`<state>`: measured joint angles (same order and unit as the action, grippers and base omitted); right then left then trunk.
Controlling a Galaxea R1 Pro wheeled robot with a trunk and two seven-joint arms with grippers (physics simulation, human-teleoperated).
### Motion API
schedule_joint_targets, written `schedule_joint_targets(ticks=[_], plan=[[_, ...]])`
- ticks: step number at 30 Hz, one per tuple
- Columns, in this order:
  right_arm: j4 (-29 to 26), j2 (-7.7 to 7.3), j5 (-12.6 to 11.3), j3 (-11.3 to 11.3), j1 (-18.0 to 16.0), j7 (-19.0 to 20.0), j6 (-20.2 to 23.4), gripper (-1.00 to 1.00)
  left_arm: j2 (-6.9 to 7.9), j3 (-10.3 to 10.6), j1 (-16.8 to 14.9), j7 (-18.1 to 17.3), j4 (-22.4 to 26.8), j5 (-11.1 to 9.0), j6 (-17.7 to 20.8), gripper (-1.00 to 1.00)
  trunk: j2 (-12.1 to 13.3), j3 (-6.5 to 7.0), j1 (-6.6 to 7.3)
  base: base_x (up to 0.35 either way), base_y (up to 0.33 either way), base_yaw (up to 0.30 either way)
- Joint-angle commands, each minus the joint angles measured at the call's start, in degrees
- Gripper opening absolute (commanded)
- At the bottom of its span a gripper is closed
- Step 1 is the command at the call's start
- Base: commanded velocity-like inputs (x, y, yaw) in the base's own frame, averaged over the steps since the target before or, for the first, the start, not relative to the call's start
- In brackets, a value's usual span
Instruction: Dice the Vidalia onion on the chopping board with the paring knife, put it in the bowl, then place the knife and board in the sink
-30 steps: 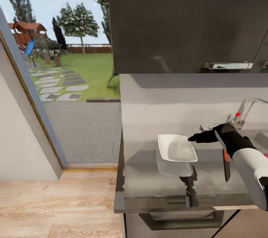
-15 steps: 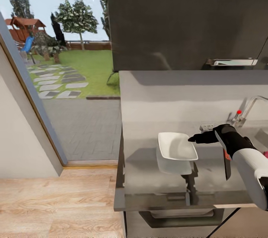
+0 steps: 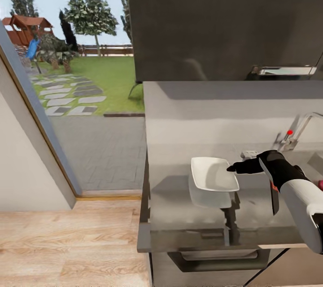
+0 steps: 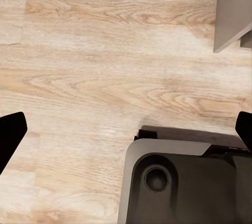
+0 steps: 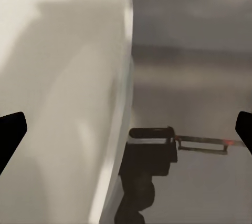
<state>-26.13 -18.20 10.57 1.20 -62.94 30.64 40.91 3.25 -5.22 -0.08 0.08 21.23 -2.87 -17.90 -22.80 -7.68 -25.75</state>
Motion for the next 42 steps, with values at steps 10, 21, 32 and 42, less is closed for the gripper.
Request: schedule_joint_targets(ticks=[10, 21, 32, 42], plan=[[-0.08, 0.0, 0.59, 0.12, -0.06, 0.47, 0.12, 1.0, 0.0, 0.03, -0.01, 0.01, 0.04, -0.29, -0.12, 1.0, -0.12, -1.03, -0.03, 0.0, 0.0, 0.0], [-0.13, -0.07, 0.59, 0.12, -0.05, 0.47, 0.13, 1.0, 0.0, 0.03, -0.01, 0.01, 0.04, -0.29, -0.1, 1.0, -0.12, -2.04, -0.03, 0.0, 0.0, 0.0], [-0.11, -0.01, 0.71, 0.12, -0.07, 0.47, 0.12, 1.0, 0.0, 0.03, -0.01, 0.01, 0.04, -0.29, -0.1, 1.0, -0.12, -3.04, -0.03, 0.0, 0.001, 0.0], [-0.1, 0.01, 0.61, 0.12, -0.07, 0.47, 0.11, 1.0, 0.0, 0.03, -0.01, 0.01, 0.04, -0.3, -0.08, 1.0, -0.12, -3.95, -0.03, 0.0, 0.036, 0.0]])
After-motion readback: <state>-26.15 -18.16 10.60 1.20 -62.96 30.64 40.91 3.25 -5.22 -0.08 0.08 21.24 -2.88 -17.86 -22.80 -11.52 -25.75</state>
